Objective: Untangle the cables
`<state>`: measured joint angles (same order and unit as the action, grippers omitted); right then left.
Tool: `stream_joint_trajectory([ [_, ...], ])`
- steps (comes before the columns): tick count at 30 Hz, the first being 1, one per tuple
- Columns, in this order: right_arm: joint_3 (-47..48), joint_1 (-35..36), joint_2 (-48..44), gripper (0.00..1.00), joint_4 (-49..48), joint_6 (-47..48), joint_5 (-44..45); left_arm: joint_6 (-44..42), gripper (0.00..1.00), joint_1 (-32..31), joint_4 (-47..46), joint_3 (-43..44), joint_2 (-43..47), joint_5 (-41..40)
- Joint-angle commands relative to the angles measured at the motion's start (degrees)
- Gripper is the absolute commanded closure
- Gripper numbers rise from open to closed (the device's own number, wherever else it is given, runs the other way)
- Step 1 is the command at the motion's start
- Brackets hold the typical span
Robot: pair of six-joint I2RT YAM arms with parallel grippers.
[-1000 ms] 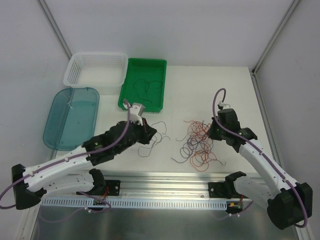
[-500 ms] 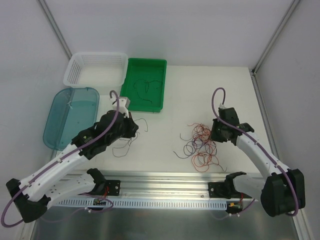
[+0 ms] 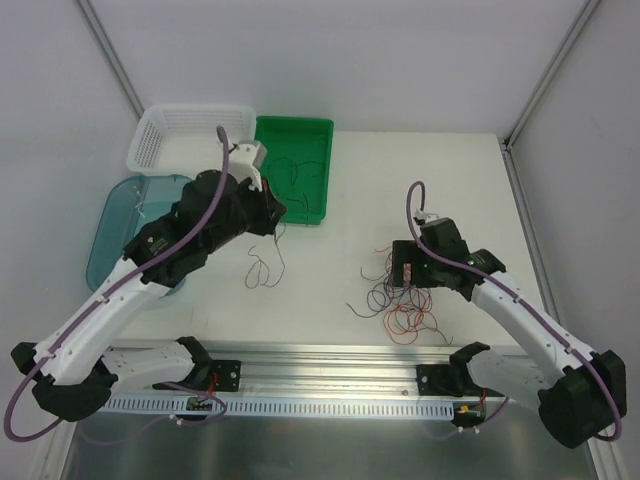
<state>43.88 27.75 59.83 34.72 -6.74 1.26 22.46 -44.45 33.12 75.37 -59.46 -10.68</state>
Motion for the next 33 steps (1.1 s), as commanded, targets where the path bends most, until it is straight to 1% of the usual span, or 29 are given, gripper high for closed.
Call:
stream_joint_trajectory([
  [1,2.8,0.9,-5.5,0.03,3.4,0.9,2.8,-8.0,1.0,1.7,0.4,11.5,-3.1,-0.7],
  [2,2.7,0.9,-6.5,0.03,4.0,0.9,2.8,-10.3,1.0,2.1,1.1,13.9,-5.2,-0.7],
  [3,2.9,1.0,-7.5,0.03,4.5,0.9,2.8,-11.3,1.0,3.0,1.3,18.7,-6.3,-0.7],
  [5,3.2,1.1,-10.1,0.03,5.9,1.1,2.5,-13.8,1.0,3.7,1.5,23.2,-9.6,-0.8],
  [6,3.4,1.2,-10.8,0.03,6.4,1.1,2.3,-14.6,1.0,4.1,1.5,27.7,-10.8,-0.8],
  [8,3.7,1.3,-12.8,0.03,7.5,1.2,2.0,-16.7,1.0,5.1,1.4,32.1,-14.3,-0.7],
  [9,3.7,1.3,-13.4,0.03,7.7,1.2,1.8,-17.4,1.0,5.5,1.4,36.7,-15.5,-0.7],
  [10,3.9,1.3,-14.5,0.03,8.3,1.1,1.6,-18.0,1.0,6.3,1.4,39.1,-16.8,-0.4],
  [11,4.0,1.3,-14.7,0.03,8.4,0.9,1.5,-19.0,1.0,6.6,1.4,44.0,-19.5,-0.2],
  [14,4.2,1.3,-16.0,0.03,8.4,0.9,0.3,-21.1,1.0,8.3,1.2,51.2,-25.1,2.1],
  [15,4.1,1.3,-16.1,0.03,8.3,0.9,0.2,-21.7,1.0,8.8,0.5,55.3,-26.5,2.3],
  [16,4.1,1.3,-16.2,0.03,8.2,0.9,0.1,-21.9,1.0,9.4,-0.1,57.0,-29.2,2.4],
  [17,4.0,1.3,-16.2,0.03,8.1,1.1,0.0,-23.1,1.0,11.4,-0.8,59.3,-30.4,3.5],
  [19,3.8,1.3,-16.2,0.03,7.6,1.2,-0.4,-22.8,1.0,13.8,-4.0,60.4,-33.2,6.0],
  [20,3.3,1.3,-16.1,0.03,7.2,1.2,-0.6,-22.5,1.0,16.5,-5.3,60.2,-34.0,8.7],
  [23,2.6,1.3,-15.6,0.03,6.2,1.5,-0.7,-18.1,1.0,20.0,-9.3,60.2,-37.4,13.3],
  [24,2.0,1.4,-15.2,0.03,6.0,1.5,-2.6,-17.7,1.0,21.1,-10.3,60.2,-38.3,15.5],
  [28,0.8,1.3,-13.4,0.03,4.2,1.7,-3.8,-17.8,1.0,22.6,-13.8,60.2,-43.0,17.5],
  [33,0.5,1.3,-11.3,0.03,3.1,2.3,-4.5,-16.0,1.0,24.6,-16.2,60.1,-46.0,18.0],
])
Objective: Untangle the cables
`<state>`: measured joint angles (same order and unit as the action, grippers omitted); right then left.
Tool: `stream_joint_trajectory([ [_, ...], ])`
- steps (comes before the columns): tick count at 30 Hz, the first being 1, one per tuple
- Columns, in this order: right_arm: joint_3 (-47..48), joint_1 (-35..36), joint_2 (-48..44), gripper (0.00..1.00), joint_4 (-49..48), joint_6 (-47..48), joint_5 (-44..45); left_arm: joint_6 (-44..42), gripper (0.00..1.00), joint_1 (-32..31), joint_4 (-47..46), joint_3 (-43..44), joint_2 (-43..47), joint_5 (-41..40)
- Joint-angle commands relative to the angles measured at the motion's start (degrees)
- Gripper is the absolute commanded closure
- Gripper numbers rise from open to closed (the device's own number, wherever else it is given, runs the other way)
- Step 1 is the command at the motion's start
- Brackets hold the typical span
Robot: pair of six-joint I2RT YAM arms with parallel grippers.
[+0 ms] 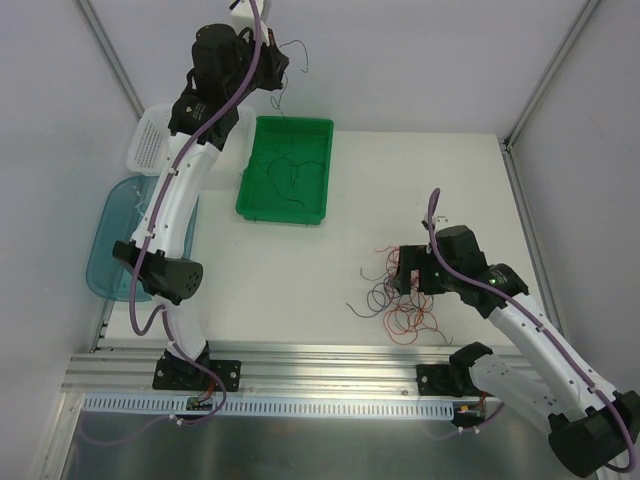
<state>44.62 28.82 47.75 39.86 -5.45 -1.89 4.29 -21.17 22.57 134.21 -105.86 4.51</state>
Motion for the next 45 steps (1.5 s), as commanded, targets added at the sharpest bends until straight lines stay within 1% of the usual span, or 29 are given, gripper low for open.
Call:
stream_joint_trajectory([
  [1,-0.2,0.3,1.0,0.03,-2.3,1.2,-1.4,2.4,1.0,1.9,-6.0,1.1,-0.3,2.3],
  [9,-0.6,0.3,3.4,0.03,-3.8,1.5,-2.1,5.3,1.0,3.9,-10.3,-6.7,-6.0,1.1],
  [12,-0.6,0.3,3.3,0.03,-3.7,1.6,-2.7,4.8,1.0,4.7,-10.6,-9.0,-12.0,-0.6],
  [14,-0.7,0.4,3.1,0.03,-3.6,1.7,-2.5,5.5,1.0,5.3,-10.6,-10.5,-14.4,0.2],
  [17,-1.0,0.3,3.0,0.03,-3.2,1.7,-1.8,7.4,1.0,6.1,-10.4,-13.9,-17.5,4.2],
  [18,-1.1,0.3,3.1,0.03,-3.0,1.8,-1.5,7.3,0.98,6.1,-10.4,-14.9,-17.8,4.9],
  [20,-1.2,0.4,3.0,0.03,-2.9,1.8,-1.2,7.5,0.71,6.1,-10.4,-18.5,-17.2,5.2],
  [21,-1.1,0.3,3.0,0.03,-2.5,2.0,-0.4,7.5,0.56,6.1,-10.4,-19.9,-15.4,4.5],
  [22,-1.2,0.3,2.9,0.03,-2.3,2.3,0.2,7.6,0.36,6.1,-10.4,-22.6,-14.2,3.3],
  [23,-1.0,0.3,2.9,0.03,-2.2,2.5,1.4,7.6,0.29,6.1,-10.4,-24.0,-12.8,3.0],
  [25,-0.7,0.3,3.4,0.03,-0.8,2.5,5.6,8.2,0.2,5.9,-10.4,-26.8,-7.3,3.8],
  [26,-0.6,0.1,3.7,0.03,-0.3,2.0,7.1,8.4,0.07,5.6,-10.4,-29.9,-5.0,4.2],
  [27,-0.7,-0.1,4.1,0.03,0.7,1.9,9.9,8.4,0.03,5.3,-10.2,-31.7,-0.4,4.4],
  [29,-0.8,-1.3,5.6,0.03,1.3,0.8,11.2,7.8,0.01,3.1,-10.1,-37.8,4.6,4.8],
  [30,-1.1,-1.8,6.0,0.02,0.9,0.4,11.2,7.7,0.01,2.0,-9.7,-40.1,9.6,5.0],
  [31,-1.5,-2.4,6.4,0.01,0.8,-0.1,10.8,7.8,0.01,1.0,-9.6,-42.3,12.1,5.1],
  [32,-1.8,-3.6,6.7,0.01,0.4,-0.5,10.1,8.2,0.01,-1.4,-9.5,-47.2,14.6,5.6],
  [33,-2.0,-3.9,7.3,0.01,-0.6,-0.8,9.0,8.4,0.01,-2.7,-9.4,-49.6,19.5,5.8],
  [34,-2.2,-4.1,7.7,0.03,-1.1,-1.0,9.2,9.0,0.01,-4.0,-9.0,-54.5,21.9,5.7],
  [35,-3.0,-4.6,8.3,0.04,-1.6,-1.4,9.4,9.4,0.01,-7.3,-8.9,-56.9,24.4,5.0],
  [36,-3.4,-5.1,9.5,0.06,-3.5,-1.4,8.8,9.9,0.01,-8.6,-8.9,-59.4,28.7,5.0],
  [37,-3.9,-5.5,10.5,0.09,-4.6,-1.3,8.5,11.4,0.01,-10.2,-8.8,-64.2,31.0,5.0],
  [38,-4.4,-6.0,11.4,0.11,-5.6,-1.4,8.1,12.7,0.01,-11.4,-8.8,-66.6,33.2,5.1],
  [39,-5.2,-6.1,13.6,0.15,-7.9,-1.1,7.8,13.8,0.01,-13.7,-8.8,-68.9,37.0,5.7],
  [40,-5.5,-6.1,14.5,0.23,-9.2,-1.0,7.4,16.0,0.01,-14.8,-8.8,-73.6,38.8,5.9],
  [41,-5.9,-6.0,15.4,0.28,-11.2,-0.8,6.6,17.1,0.01,-15.8,-8.8,-75.8,40.5,5.9],
  [42,-6.0,-6.0,16.3,0.39,-12.1,-0.4,6.0,18.6,0.01,-17.8,-8.9,-78.0,43.6,5.9],
  [43,-5.9,-5.8,17.1,0.44,-12.9,0.2,5.5,19.3,0.01,-18.7,-8.8,-81.9,44.8,5.7],
  [45,-5.4,-4.6,17.4,0.58,-13.7,1.4,4.4,20.5,0.01,-20.2,-8.9,-85.5,48.0,5.5],
])
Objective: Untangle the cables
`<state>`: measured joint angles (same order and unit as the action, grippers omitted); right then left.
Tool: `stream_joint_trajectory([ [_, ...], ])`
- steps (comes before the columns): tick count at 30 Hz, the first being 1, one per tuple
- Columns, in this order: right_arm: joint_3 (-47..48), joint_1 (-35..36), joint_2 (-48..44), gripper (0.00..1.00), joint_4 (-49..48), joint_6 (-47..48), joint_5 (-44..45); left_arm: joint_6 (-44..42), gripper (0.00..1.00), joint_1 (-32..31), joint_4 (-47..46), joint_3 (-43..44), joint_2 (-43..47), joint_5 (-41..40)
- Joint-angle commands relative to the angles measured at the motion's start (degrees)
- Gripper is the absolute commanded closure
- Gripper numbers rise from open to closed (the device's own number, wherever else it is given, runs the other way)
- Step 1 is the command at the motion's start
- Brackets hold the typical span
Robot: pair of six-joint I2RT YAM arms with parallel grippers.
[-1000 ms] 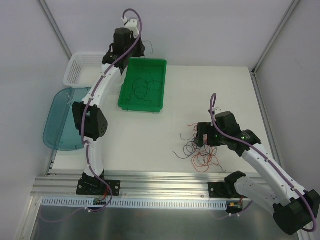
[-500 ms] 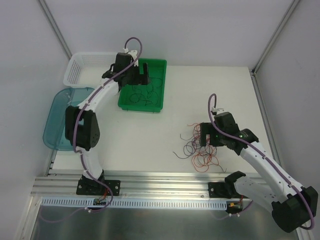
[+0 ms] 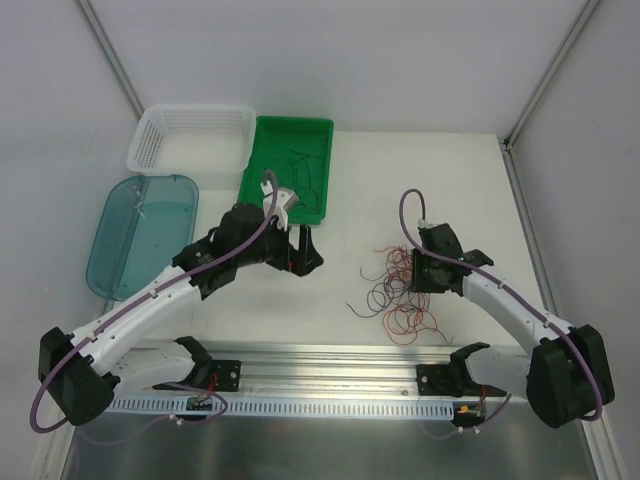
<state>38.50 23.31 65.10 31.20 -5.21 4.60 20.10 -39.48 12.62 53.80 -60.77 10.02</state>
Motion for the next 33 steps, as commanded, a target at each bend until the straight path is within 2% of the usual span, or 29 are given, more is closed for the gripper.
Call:
stream_joint_trajectory([
  [1,1.7,1.4,-0.2,0.74,-4.7,1.4,-2.4,5.9,0.01,-3.0,1.0,-7.9,3.6,-0.2],
  [3,3.2,3.1,-1.0,0.93,-3.2,2.0,-3.8,6.6,0.01,-4.3,1.0,-10.0,5.0,-0.3],
  [5,6.0,5.9,-3.6,0.99,-0.9,2.0,-4.1,7.3,0.01,-6.4,0.7,-12.1,5.4,-1.0],
  [10,14.3,10.8,-9.7,0.99,3.8,2.0,-10.0,11.2,0.01,-9.7,-0.8,-13.0,7.0,-3.0],
  [13,20.9,12.6,-13.1,0.99,3.7,3.4,-18.1,14.0,0.01,-11.0,-2.5,-13.1,8.8,-5.1],
  [16,23.2,13.8,-12.9,0.99,4.9,3.7,-18.9,15.3,0.01,-11.2,-6.7,-14.1,10.1,-5.4],
  [20,22.0,15.2,-13.2,0.98,1.4,3.3,-20.9,15.9,0.01,-12.2,-12.1,-15.1,9.7,-5.5],
  [22,21.6,15.2,-10.3,0.95,1.9,3.4,-20.6,15.9,0.01,-12.6,-14.2,-15.8,8.7,-5.5],
  [25,22.0,15.3,-4.7,0.94,9.7,3.2,-7.1,16.6,0.01,-12.8,-15.2,-16.3,7.7,-6.4],
  [26,21.4,15.4,-4.1,0.94,11.9,3.0,0.4,16.8,0.01,-12.8,-15.3,-16.5,7.5,-6.5],
  [29,18.1,14.9,-3.3,0.72,13.0,0.6,8.9,17.6,0.01,-12.9,-15.3,-18.1,7.0,-7.0],
  [30,17.3,14.7,-3.4,0.56,12.9,-0.4,9.5,18.0,0.01,-12.9,-15.3,-18.6,6.8,-7.2],
  [32,16.3,14.1,-4.2,0.43,12.1,-1.4,9.0,18.4,0.01,-13.1,-15.3,-19.5,6.1,-7.5],
  [33,16.3,14.2,-5.1,0.32,12.0,-1.6,9.4,18.5,0.01,-13.1,-15.3,-19.6,5.0,-7.5],
])
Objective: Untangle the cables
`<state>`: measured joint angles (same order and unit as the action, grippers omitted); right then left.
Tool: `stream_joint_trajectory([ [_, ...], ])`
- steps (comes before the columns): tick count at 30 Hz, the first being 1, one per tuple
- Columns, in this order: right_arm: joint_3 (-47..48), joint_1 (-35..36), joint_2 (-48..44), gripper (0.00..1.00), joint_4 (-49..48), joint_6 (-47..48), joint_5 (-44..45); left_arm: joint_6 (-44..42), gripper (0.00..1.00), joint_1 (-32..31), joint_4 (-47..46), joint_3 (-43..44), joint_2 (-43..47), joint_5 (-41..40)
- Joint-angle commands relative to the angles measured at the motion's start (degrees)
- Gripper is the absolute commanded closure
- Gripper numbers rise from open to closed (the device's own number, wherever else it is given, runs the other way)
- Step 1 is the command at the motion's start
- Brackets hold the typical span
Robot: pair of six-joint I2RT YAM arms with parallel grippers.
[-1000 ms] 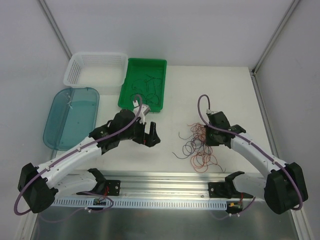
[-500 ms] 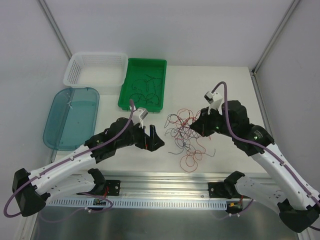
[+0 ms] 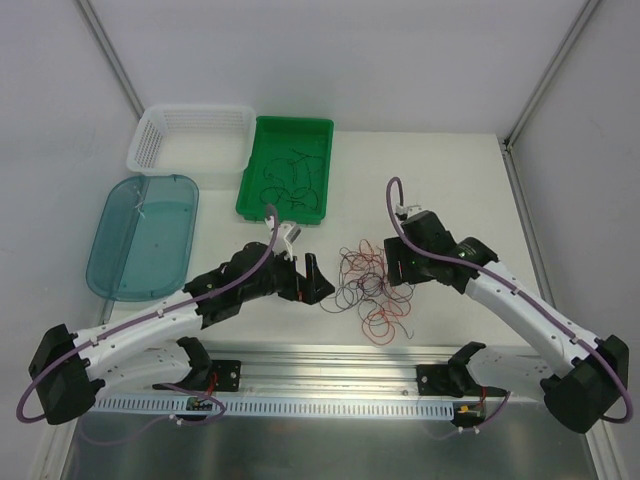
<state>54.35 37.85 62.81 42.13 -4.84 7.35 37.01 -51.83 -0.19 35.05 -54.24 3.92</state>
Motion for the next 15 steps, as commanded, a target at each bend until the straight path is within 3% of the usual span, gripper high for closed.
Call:
stream_joint_trajectory([
  [1,0.2,-0.4,-3.6,0.28,1.0,-2.1,7.1,1.6,0.01,-0.7,-2.5,-0.8,-2.4,-1.3],
  [5,-0.4,-2.9,-6.0,0.21,2.4,-2.0,10.8,1.3,0.01,-1.2,-2.5,1.9,-8.6,-0.4],
  [7,-2.4,-8.5,-7.3,0.21,2.6,-2.7,9.7,0.9,0.02,-1.8,-2.5,4.6,-13.0,-0.4],
  [11,-8.5,-20.2,-12.8,0.22,-2.7,-3.7,-4.2,-0.4,0.04,-1.9,-2.5,9.9,-20.4,-1.7],
  [15,-10.9,-26.1,-8.7,0.25,-5.8,-3.0,-9.6,-2.8,0.05,-1.9,-1.4,18.4,-30.4,-5.1],
])
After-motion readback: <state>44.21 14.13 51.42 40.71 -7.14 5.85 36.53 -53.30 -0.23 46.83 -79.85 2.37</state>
